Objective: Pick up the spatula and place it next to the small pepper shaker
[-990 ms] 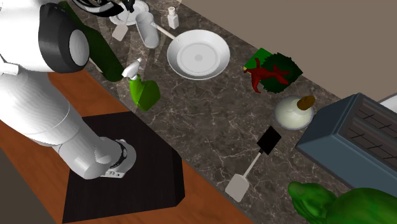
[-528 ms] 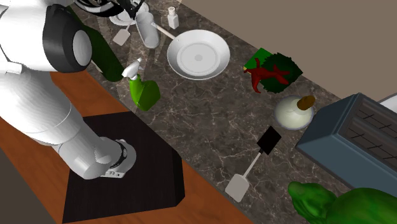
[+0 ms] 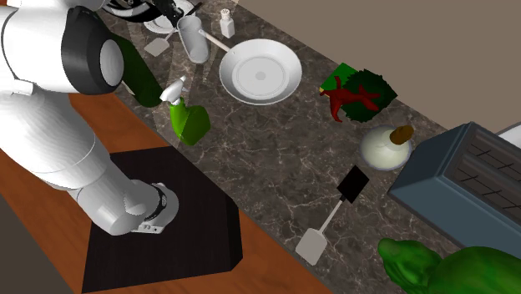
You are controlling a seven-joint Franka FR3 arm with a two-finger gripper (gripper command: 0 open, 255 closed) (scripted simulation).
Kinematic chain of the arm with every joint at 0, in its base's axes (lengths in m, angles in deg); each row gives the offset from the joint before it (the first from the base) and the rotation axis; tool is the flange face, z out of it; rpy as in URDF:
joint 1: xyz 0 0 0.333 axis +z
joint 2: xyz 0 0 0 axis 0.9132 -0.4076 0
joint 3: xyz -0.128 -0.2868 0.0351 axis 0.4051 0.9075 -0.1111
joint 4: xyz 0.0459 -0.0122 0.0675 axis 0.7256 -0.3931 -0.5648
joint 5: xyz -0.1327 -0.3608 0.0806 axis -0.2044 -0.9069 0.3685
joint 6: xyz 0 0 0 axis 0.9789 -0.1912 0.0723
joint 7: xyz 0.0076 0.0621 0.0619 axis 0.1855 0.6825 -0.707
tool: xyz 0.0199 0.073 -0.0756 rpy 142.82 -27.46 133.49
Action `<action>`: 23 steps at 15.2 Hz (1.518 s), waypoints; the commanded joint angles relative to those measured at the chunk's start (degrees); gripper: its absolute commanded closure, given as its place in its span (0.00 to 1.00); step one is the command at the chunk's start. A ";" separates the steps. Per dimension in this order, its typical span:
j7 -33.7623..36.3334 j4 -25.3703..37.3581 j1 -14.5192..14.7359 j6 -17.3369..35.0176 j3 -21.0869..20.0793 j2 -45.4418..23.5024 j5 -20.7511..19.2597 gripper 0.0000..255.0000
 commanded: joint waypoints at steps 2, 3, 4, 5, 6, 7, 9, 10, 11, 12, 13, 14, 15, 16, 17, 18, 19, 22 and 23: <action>0.16 -0.70 0.10 0.18 0.17 -0.70 -0.26 1.00; 0.16 -0.70 0.10 0.18 0.17 -0.70 -0.26 1.00; 0.16 -0.70 0.10 0.18 0.18 -0.70 -0.25 1.00; 0.15 -0.70 0.11 0.18 0.18 -0.70 -0.25 1.00; 0.09 -0.72 0.05 0.06 0.14 -0.51 -0.12 0.00; 0.17 -0.37 0.17 0.13 0.27 -1.04 -0.45 0.00; 0.15 -0.19 0.19 0.05 0.31 -1.16 -0.52 0.00; 0.48 -0.28 0.41 0.29 0.30 -1.37 -0.73 0.00; 0.15 -0.70 0.11 0.19 0.19 -0.70 -0.25 0.00; -0.31 0.26 -0.06 -1.42 -0.06 0.15 0.46 0.00; -0.73 1.31 -0.21 -3.05 -0.29 0.91 1.11 0.00; -1.11 2.46 -0.32 -4.71 -0.49 1.61 1.70 0.00; -1.39 3.42 -0.40 -6.05 -0.64 2.10 2.11 0.00; -1.39 3.42 -0.39 -6.05 -0.63 2.10 2.11 0.00; -1.39 3.41 -0.39 -6.04 -0.63 2.11 2.12 0.00; -1.39 3.42 -0.39 -6.05 -0.63 2.10 2.12 0.00; -1.39 3.42 -0.39 -6.05 -0.63 2.10 2.12 0.00; -1.39 3.42 -0.39 -6.05 -0.63 2.10 2.12 0.00; -1.39 3.42 -0.39 -6.05 -0.63 2.10 2.12 0.00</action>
